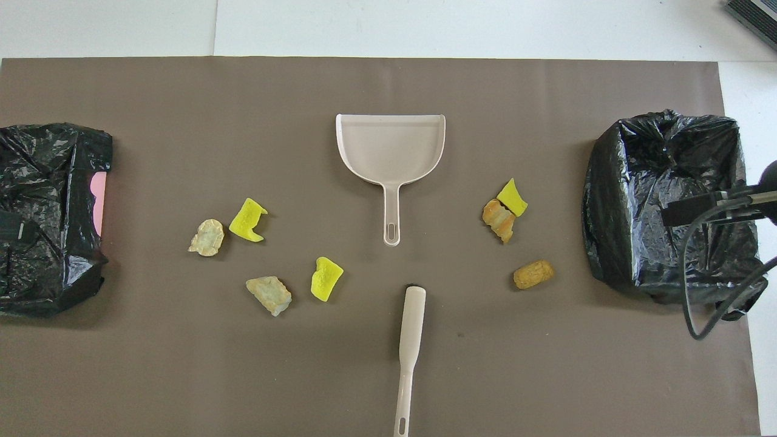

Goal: Sweep and dump trash in bin

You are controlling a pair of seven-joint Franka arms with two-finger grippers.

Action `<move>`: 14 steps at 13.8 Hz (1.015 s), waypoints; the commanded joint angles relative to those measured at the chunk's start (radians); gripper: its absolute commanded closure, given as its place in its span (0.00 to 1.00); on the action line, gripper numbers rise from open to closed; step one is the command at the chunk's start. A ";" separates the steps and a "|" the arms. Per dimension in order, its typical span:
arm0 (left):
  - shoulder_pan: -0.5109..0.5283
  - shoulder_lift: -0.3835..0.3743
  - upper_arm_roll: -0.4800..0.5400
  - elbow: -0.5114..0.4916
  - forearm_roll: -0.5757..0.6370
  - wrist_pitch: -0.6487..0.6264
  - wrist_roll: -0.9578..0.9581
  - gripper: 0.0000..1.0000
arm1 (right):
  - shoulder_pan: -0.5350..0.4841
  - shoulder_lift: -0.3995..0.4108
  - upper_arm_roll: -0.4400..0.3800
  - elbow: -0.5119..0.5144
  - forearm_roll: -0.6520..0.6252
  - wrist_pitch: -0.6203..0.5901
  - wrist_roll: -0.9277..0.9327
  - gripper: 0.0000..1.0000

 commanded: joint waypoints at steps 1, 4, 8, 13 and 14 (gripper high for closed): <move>-0.028 -0.043 0.001 -0.060 0.002 0.009 -0.012 0.00 | -0.013 -0.007 0.003 -0.002 0.019 0.009 -0.023 0.00; -0.093 -0.117 -0.020 -0.173 0.000 0.080 -0.012 0.00 | -0.013 -0.007 0.005 -0.002 0.019 0.009 -0.023 0.00; -0.286 -0.190 -0.029 -0.333 0.000 0.171 -0.018 0.00 | -0.013 -0.007 0.003 -0.002 0.019 0.009 -0.023 0.00; -0.521 -0.194 -0.040 -0.469 0.000 0.321 -0.249 0.00 | -0.013 -0.007 0.005 -0.002 0.019 0.009 -0.023 0.00; -0.573 -0.194 -0.040 -0.509 0.000 0.367 -0.304 0.00 | -0.013 -0.007 0.005 -0.002 0.019 0.009 -0.023 0.00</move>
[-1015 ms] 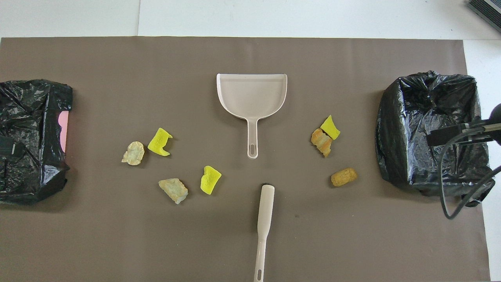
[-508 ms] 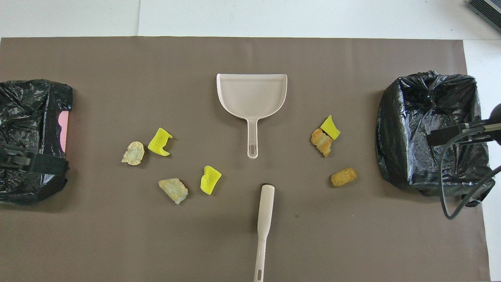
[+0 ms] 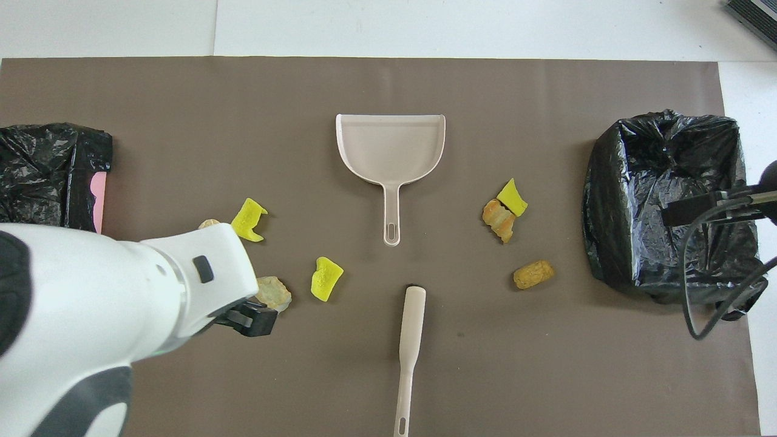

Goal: Sweep and dump trash in bin

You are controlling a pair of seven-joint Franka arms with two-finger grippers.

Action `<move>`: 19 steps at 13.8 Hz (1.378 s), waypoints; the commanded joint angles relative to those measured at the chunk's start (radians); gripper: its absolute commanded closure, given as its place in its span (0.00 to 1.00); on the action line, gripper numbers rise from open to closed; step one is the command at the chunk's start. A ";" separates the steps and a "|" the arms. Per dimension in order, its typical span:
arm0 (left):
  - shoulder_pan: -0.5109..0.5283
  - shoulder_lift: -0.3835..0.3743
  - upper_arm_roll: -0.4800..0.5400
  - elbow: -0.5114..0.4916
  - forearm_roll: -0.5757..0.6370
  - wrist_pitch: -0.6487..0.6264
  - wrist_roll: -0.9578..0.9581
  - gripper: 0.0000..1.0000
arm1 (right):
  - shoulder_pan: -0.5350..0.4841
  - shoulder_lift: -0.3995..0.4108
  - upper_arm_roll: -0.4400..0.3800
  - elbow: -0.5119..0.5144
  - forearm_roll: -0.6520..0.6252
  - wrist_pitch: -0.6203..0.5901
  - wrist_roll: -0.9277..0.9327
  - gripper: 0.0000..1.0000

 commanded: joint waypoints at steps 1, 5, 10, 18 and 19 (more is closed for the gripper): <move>-0.149 -0.038 0.015 -0.140 0.004 0.128 -0.148 0.00 | -0.013 -0.007 0.003 -0.002 0.019 0.009 -0.023 0.00; -0.298 -0.010 0.015 -0.233 0.004 0.230 -0.303 0.00 | -0.013 -0.007 0.003 -0.002 0.019 0.009 -0.023 0.00; -0.489 0.129 0.015 -0.296 0.003 0.392 -0.508 0.00 | -0.011 -0.009 0.008 -0.002 0.003 -0.003 -0.024 0.00; -0.582 0.200 0.013 -0.399 -0.051 0.564 -0.633 0.05 | 0.002 0.020 0.016 -0.034 -0.001 0.075 -0.001 0.00; -0.583 0.209 0.013 -0.398 -0.056 0.564 -0.635 0.06 | 0.007 0.028 0.019 -0.037 0.000 0.080 0.005 0.00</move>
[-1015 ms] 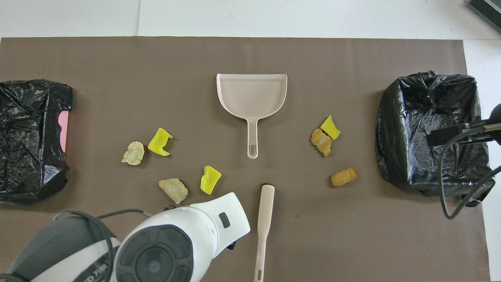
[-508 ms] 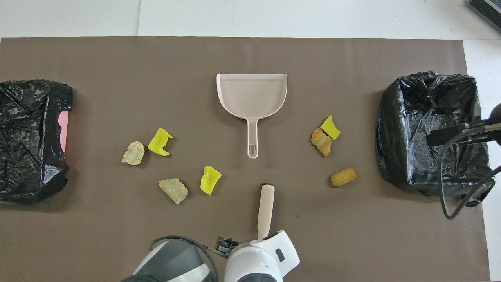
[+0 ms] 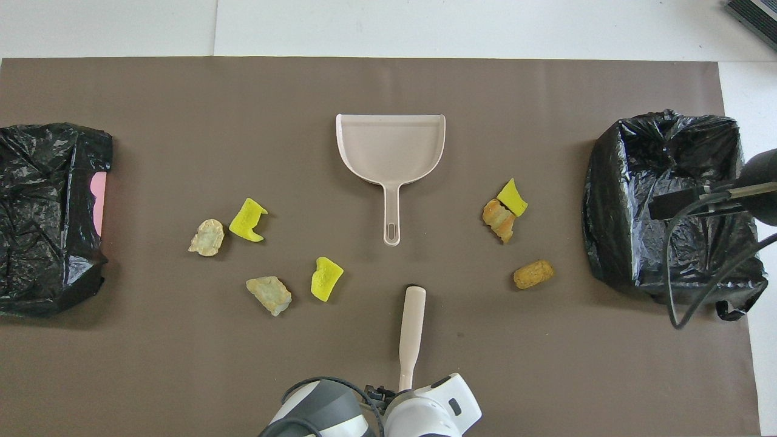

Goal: Sweep and dump trash in bin

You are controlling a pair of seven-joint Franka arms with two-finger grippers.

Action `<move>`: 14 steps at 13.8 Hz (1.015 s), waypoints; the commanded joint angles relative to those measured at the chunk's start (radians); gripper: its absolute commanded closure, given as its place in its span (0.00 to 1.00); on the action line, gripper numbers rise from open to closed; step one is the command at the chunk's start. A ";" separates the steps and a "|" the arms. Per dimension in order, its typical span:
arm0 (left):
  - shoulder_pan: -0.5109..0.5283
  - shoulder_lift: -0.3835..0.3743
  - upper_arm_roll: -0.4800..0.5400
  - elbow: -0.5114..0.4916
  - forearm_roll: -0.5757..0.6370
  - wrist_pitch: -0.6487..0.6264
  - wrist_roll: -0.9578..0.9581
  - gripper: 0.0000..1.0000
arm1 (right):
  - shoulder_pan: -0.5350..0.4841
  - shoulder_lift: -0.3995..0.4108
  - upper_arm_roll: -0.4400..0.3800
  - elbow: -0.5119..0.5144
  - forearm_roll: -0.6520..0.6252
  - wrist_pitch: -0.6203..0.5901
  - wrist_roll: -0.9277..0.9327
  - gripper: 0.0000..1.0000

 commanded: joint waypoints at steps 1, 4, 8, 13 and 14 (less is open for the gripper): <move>-0.025 0.009 0.017 -0.030 -0.025 0.025 -0.013 0.09 | 0.030 0.024 0.009 -0.018 0.003 0.051 0.040 0.00; -0.038 0.028 0.019 -0.030 -0.031 0.023 -0.032 0.18 | 0.085 0.092 0.009 -0.013 0.012 0.119 0.106 0.00; -0.035 0.034 0.019 -0.029 -0.078 0.023 -0.042 0.69 | 0.171 0.203 0.009 -0.004 0.020 0.245 0.231 0.00; -0.019 0.023 0.024 -0.017 -0.084 -0.016 -0.042 1.00 | 0.285 0.363 0.010 0.033 0.024 0.378 0.474 0.00; -0.009 0.012 0.033 -0.017 -0.084 -0.055 -0.043 1.00 | 0.293 0.392 0.016 0.034 0.041 0.407 0.491 0.00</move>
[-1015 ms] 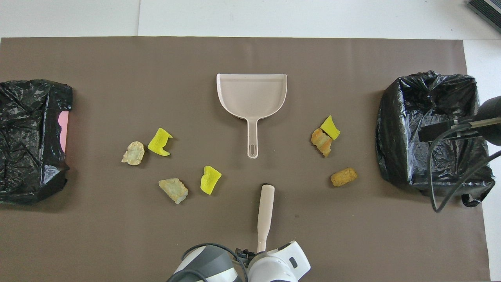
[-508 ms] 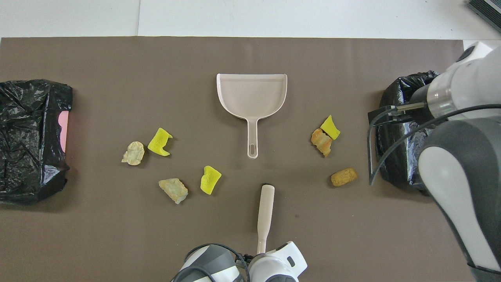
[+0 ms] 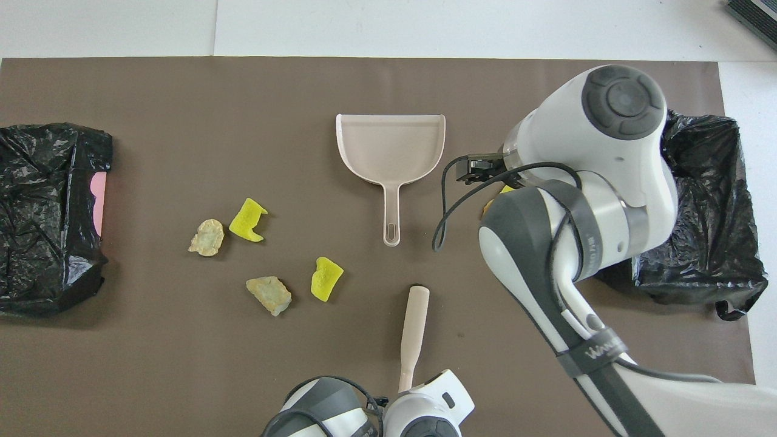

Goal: Sweep and dump trash in bin

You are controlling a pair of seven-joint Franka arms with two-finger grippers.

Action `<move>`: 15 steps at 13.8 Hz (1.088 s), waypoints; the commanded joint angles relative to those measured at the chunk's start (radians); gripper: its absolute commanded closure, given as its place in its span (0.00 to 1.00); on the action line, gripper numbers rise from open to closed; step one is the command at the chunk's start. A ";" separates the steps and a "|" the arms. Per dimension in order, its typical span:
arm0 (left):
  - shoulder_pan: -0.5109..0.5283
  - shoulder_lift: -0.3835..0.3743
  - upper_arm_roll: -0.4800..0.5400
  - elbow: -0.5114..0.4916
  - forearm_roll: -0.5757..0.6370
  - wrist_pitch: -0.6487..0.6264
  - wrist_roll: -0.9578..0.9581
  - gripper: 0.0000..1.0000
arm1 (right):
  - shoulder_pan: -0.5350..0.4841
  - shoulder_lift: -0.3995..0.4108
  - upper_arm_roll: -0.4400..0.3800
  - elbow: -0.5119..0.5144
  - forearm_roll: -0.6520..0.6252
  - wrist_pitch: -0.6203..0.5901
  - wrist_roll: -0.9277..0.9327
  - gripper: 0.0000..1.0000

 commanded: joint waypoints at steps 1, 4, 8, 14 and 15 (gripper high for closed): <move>0.033 -0.049 0.018 -0.002 -0.017 -0.092 -0.003 1.00 | 0.019 0.083 0.012 0.042 0.041 0.055 0.062 0.00; 0.103 -0.133 0.020 -0.002 -0.003 -0.252 0.005 1.00 | 0.059 0.198 0.012 0.154 0.040 0.080 0.137 0.00; 0.226 -0.205 0.018 -0.004 0.076 -0.390 0.010 1.00 | 0.125 0.301 0.012 0.245 0.043 0.117 0.210 0.00; 0.505 -0.297 0.020 -0.002 0.162 -0.445 0.039 1.00 | 0.144 0.264 0.042 0.130 0.067 0.123 0.168 0.00; 0.551 -0.301 0.020 -0.002 0.190 -0.447 0.040 1.00 | 0.144 0.264 0.042 0.130 0.055 0.115 0.153 0.00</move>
